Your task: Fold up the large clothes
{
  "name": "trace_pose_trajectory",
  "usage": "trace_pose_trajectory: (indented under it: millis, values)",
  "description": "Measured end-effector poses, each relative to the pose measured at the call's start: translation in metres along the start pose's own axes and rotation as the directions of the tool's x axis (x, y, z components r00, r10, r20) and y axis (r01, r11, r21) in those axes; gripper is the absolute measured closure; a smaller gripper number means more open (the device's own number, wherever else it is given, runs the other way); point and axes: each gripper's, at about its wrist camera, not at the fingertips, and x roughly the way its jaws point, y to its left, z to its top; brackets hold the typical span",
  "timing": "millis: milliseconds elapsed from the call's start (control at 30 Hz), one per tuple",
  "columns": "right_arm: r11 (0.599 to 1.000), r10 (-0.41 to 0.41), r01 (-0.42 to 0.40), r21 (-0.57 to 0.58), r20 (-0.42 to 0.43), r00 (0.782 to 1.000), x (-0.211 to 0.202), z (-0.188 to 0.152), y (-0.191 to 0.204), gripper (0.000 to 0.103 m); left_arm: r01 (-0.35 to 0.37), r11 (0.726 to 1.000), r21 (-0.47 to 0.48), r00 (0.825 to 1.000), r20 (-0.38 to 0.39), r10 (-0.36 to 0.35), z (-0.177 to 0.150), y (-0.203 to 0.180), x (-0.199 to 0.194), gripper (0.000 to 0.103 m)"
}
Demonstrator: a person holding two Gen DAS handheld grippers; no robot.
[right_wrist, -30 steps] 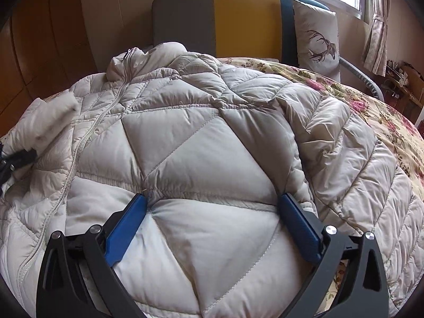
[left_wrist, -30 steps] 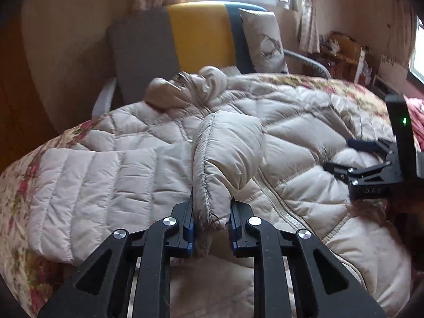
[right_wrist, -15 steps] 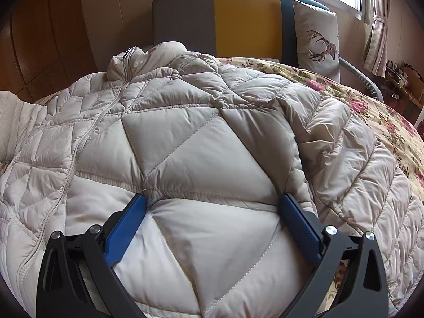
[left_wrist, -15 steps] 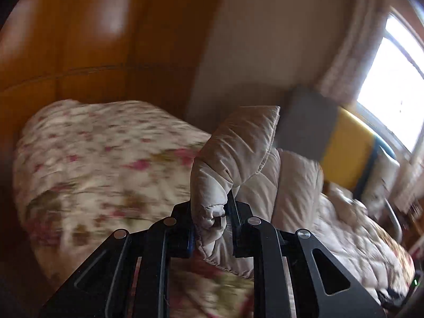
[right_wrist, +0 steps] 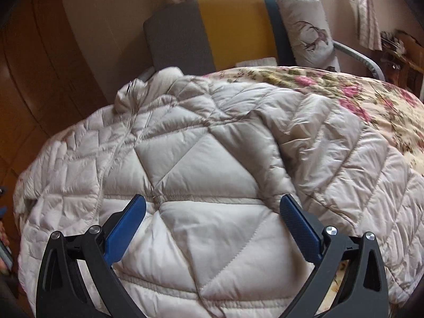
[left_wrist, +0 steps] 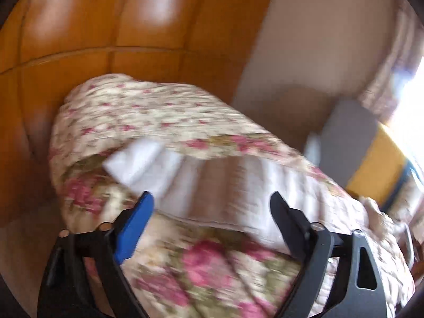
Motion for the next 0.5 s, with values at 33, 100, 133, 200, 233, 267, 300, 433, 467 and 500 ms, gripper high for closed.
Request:
trace_pose_trajectory:
  millis: [33,100,133,200,233,267,300,433,467,500]
  values:
    - [0.999,-0.015,0.015,0.048,0.019,1.000,-0.010,0.001,-0.008,0.002,0.048,0.999,0.026,0.999,-0.004,-0.048,-0.003,-0.016,-0.004,0.011]
    - [0.988,-0.037,0.031,0.152,0.034,0.999,-0.028,-0.002,-0.028,0.004,0.127,0.987,0.099,0.992,-0.031,-0.125,-0.015,-0.052,-0.010,0.011]
    - [0.978,-0.033,0.024,0.206,0.037,0.999,-0.035,-0.005,-0.037,0.008,0.164,0.978,0.131,0.986,-0.055,-0.158,-0.020,-0.068,-0.011,0.011]
    - [0.951,0.003,-0.014,0.309,0.036,0.999,-0.047,-0.014,-0.058,0.012,0.257,0.950,0.180,0.964,-0.118,-0.238,-0.033,-0.103,-0.010,0.009]
    - [0.936,0.024,-0.035,0.351,0.034,0.999,-0.052,-0.018,-0.067,0.013,0.302,0.933,0.199,0.949,-0.151,-0.275,-0.041,-0.118,-0.010,0.007]
    - [0.917,0.046,-0.054,0.395,0.029,0.999,-0.055,-0.024,-0.076,0.014,0.340,0.915,0.215,0.935,-0.186,-0.304,-0.049,-0.132,-0.008,0.007]
    - [0.895,0.065,-0.069,0.440,0.023,0.998,-0.058,-0.031,-0.085,0.014,0.379,0.895,0.234,0.917,-0.227,-0.329,-0.059,-0.146,-0.005,0.007]
    - [0.786,0.111,-0.111,0.608,0.037,0.993,-0.069,-0.058,-0.122,0.018,0.467,0.824,0.321,0.868,-0.342,-0.360,-0.099,-0.184,0.006,0.007]
    - [0.759,0.098,-0.111,0.642,0.057,0.994,-0.072,-0.063,-0.132,0.023,0.475,0.810,0.344,0.863,-0.363,-0.351,-0.110,-0.191,0.010,0.006]
    - [0.733,0.076,-0.112,0.671,0.082,0.994,-0.078,-0.068,-0.141,0.031,0.482,0.800,0.358,0.859,-0.373,-0.350,-0.115,-0.192,0.015,0.007]
